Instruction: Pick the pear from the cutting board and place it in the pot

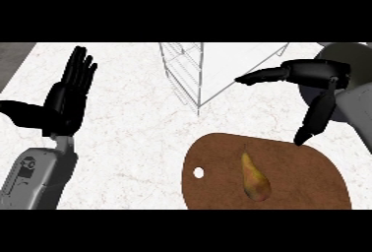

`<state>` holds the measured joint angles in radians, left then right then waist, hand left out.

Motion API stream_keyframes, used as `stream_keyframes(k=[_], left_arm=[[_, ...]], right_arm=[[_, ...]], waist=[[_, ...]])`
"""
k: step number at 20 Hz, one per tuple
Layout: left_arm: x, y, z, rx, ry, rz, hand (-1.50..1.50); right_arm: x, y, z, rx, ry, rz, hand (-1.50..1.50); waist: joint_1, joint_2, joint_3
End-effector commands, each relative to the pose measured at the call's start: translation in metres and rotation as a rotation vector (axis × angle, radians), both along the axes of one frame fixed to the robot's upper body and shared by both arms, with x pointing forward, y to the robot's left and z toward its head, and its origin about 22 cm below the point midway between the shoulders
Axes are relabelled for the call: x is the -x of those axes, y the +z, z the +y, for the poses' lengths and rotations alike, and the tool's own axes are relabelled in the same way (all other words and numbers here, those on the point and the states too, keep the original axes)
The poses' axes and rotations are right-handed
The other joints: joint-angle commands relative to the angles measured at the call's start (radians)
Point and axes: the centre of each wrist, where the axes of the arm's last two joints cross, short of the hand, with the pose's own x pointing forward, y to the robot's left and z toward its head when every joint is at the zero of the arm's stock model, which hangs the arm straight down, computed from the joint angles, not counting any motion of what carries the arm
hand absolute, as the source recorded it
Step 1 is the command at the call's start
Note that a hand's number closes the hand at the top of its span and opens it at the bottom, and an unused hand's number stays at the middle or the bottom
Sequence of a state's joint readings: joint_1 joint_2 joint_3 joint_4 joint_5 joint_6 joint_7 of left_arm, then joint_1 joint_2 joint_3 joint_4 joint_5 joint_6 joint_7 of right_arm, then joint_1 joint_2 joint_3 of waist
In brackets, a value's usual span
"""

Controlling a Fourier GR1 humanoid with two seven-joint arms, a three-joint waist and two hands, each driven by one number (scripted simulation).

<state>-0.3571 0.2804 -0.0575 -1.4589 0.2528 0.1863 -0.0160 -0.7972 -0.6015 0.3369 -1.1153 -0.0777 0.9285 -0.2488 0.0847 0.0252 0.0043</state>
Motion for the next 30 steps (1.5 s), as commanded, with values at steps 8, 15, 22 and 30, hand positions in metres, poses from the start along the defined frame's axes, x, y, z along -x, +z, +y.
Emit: stream_keyframes(k=[8, 15, 22, 30], left_arm=[[-0.002, 0.007, 0.01, -0.01, 0.027, 0.017, 0.0], [0.007, 0.012, 0.012, 0.0, 0.059, 0.013, 0.0], [0.01, -0.008, 0.016, 0.004, 0.068, 0.021, 0.0], [0.006, 0.0, 0.014, -0.002, 0.072, 0.014, 0.0]], right_arm=[[0.007, -0.024, 0.056, 0.215, 0.342, 0.028, -1.5], [0.002, -0.032, 0.06, 0.296, 0.378, 0.052, -1.5], [0.008, -0.052, 0.072, 0.294, 0.437, 0.048, -1.5], [0.022, -0.071, 0.091, 0.244, 0.462, -0.007, -1.5]], waist=[[-0.039, -0.01, -0.002], [-0.048, -0.016, -0.003], [-0.061, -0.015, -0.004], [-0.079, -0.023, -0.004]])
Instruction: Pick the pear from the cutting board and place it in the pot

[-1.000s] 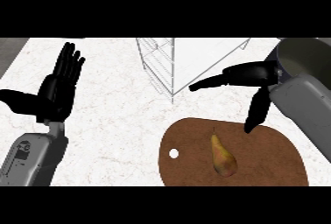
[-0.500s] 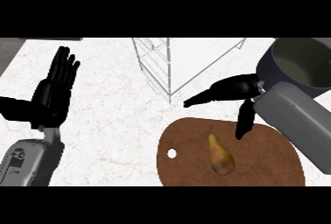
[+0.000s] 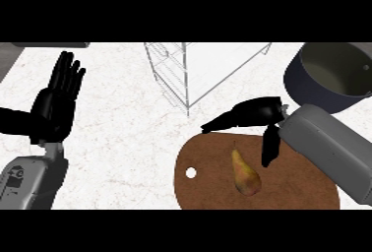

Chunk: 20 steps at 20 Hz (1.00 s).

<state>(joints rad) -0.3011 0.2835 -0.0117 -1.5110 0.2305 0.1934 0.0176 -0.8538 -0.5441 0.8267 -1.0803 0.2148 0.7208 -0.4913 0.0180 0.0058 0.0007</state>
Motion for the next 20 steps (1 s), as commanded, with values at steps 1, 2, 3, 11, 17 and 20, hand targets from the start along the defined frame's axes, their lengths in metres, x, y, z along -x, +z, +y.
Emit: stream_keyframes(k=[1, 2, 3, 11, 17, 20], left_arm=[[0.011, 0.005, 0.014, -0.014, 0.0, 0.005, 0.0], [0.0, -0.006, 0.017, -0.002, 0.008, 0.013, 0.0], [0.003, 0.006, -0.008, 0.008, 0.002, 0.021, 0.0], [-0.014, 0.021, 0.014, 0.003, 0.013, 0.009, 0.0], [0.007, -0.002, 0.003, 0.007, 0.012, 0.003, 0.0], [0.01, 0.002, 0.007, -0.013, -0.003, 0.01, 0.0]], right_arm=[[-0.006, 0.0, -0.004, -0.014, 0.092, 0.111, -1.5], [0.002, -0.006, 0.0, 0.021, 0.101, 0.093, -1.5], [-0.001, -0.006, 0.019, 0.034, 0.098, 0.075, -1.5], [0.02, -0.052, 0.009, 0.057, 0.091, 0.079, -1.5], [0.011, -0.063, 0.021, 0.05, 0.093, 0.099, -1.5], [0.035, -0.085, 0.024, 0.059, 0.114, 0.095, -1.5]], waist=[[0.001, -0.004, 0.0], [-0.011, -0.003, -0.001], [-0.005, -0.005, 0.0], [-0.014, -0.002, 0.0], [0.002, -0.002, 0.0], [-0.007, -0.005, 0.0]])
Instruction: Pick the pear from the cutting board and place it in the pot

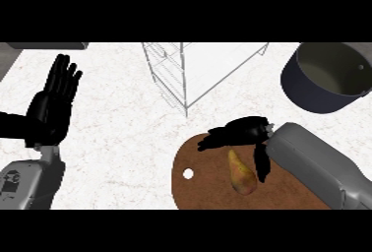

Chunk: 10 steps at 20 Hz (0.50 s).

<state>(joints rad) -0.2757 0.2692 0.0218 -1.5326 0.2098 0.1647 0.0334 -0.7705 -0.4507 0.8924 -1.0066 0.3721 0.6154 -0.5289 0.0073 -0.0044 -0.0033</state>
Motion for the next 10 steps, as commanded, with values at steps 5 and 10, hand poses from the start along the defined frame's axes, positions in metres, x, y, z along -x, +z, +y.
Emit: stream_keyframes(k=[5, 10], left_arm=[[-0.001, 0.004, 0.006, -0.013, -0.009, -0.013, 0.0], [0.001, 0.008, -0.009, 0.009, 0.01, -0.012, 0.0]], right_arm=[[0.027, -0.019, 0.033, -0.081, 0.213, 0.136, 1.5], [0.032, -0.023, 0.018, -0.168, 0.22, 0.1, 1.5]], waist=[[0.008, 0.009, 0.004], [0.004, 0.006, 0.004]])
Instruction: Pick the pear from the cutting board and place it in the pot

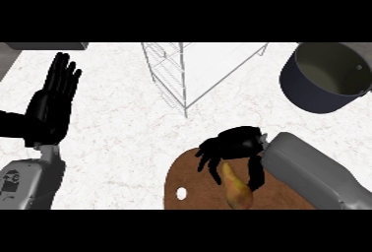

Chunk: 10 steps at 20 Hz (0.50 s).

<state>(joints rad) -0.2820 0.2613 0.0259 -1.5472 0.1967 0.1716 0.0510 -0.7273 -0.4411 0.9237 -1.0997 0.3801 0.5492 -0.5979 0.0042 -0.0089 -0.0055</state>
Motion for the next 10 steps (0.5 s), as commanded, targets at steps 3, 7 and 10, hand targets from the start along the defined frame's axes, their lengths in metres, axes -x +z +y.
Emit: stream_keyframes(k=[3, 7, 10], left_arm=[[-0.001, 0.001, 0.006, 0.004, 0.003, -0.004, 0.0], [0.0, -0.018, 0.002, 0.01, 0.005, 0.014, 0.0], [-0.01, 0.004, 0.008, -0.002, -0.005, 0.019, 0.0]], right_arm=[[0.019, -0.007, 0.026, -0.048, 0.143, 0.095, 1.5], [0.015, -0.006, 0.02, -0.058, 0.094, 0.056, 1.5], [0.001, 0.013, -0.003, -0.105, 0.022, -0.074, 1.5]], waist=[[0.001, 0.009, 0.005], [-0.003, 0.01, 0.005], [-0.004, 0.009, 0.006]])
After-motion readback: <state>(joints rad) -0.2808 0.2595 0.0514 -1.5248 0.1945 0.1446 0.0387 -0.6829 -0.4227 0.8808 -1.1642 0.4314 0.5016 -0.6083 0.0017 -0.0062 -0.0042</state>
